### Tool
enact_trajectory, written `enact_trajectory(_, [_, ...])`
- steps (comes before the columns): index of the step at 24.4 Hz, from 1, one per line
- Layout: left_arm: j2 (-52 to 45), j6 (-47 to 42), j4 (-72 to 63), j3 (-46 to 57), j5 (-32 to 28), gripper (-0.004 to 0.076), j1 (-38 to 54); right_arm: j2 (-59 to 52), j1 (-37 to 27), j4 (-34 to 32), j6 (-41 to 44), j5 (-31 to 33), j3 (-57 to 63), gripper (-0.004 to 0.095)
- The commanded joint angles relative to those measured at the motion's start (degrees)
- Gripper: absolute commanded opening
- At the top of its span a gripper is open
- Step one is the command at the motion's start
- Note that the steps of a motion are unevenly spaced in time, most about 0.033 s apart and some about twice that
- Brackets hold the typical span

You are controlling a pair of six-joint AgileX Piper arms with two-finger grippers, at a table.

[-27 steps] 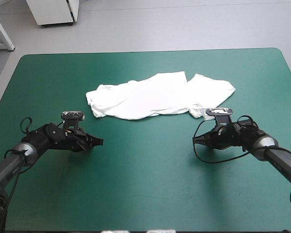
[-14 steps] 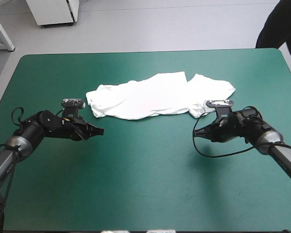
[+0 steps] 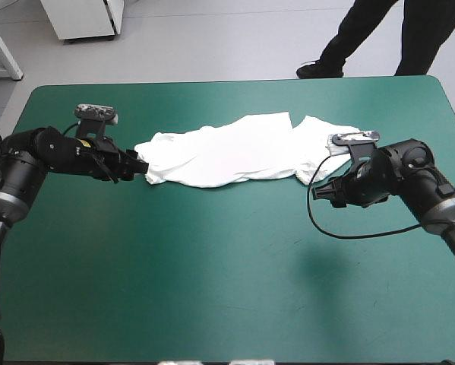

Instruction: Fold the cloth

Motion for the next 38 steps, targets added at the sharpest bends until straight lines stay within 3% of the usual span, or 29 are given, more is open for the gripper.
enact_trajectory(1, [0.2,-7.7,7.5,-5.9,-0.5,0.0484,-0.4,-3.6,0.0,-2.3,2.2,-0.6,-2.9,0.0544])
enact_trajectory(13, [26.5,-12.6,13.7,-30.5,11.8,0.0484,-0.4,-3.8,-0.5,-6.6,3.4,2.2,-3.3,0.0536])
enact_trajectory(21, [39.2,-14.2,15.0,-41.7,12.7,0.0482,-0.2,-3.8,-0.5,-6.6,5.1,2.4,-3.3,0.0536])
enact_trajectory(28, [48.0,-14.3,14.6,-43.5,11.9,0.0467,0.2,-3.8,-0.5,-8.2,4.8,2.9,-3.3,0.0522])
enact_trajectory(30, [49.0,-14.2,14.6,-43.5,12.7,0.0319,0.2,-3.8,-0.5,-8.2,4.8,2.6,-3.3,0.0523])
enact_trajectory(31, [49.0,-13.6,14.6,-43.5,12.9,0.0101,0.2,-3.8,-0.5,-8.1,6.6,2.0,-3.3,0.0523])
enact_trajectory(32, [49.0,-12.3,14.6,-43.5,13.2,-0.0002,0.2,-3.8,-0.6,-8.1,8.3,1.2,-3.4,0.0522])
enact_trajectory(34, [49.0,-12.2,14.0,-43.5,14.0,-0.0010,0.2,-2.8,-3.5,-6.6,9.5,1.3,-5.1,0.0523])
enact_trajectory(38, [49.0,-12.2,11.4,-43.5,14.2,-0.0010,0.2,5.4,-14.4,0.2,2.8,3.8,-16.2,0.0523])
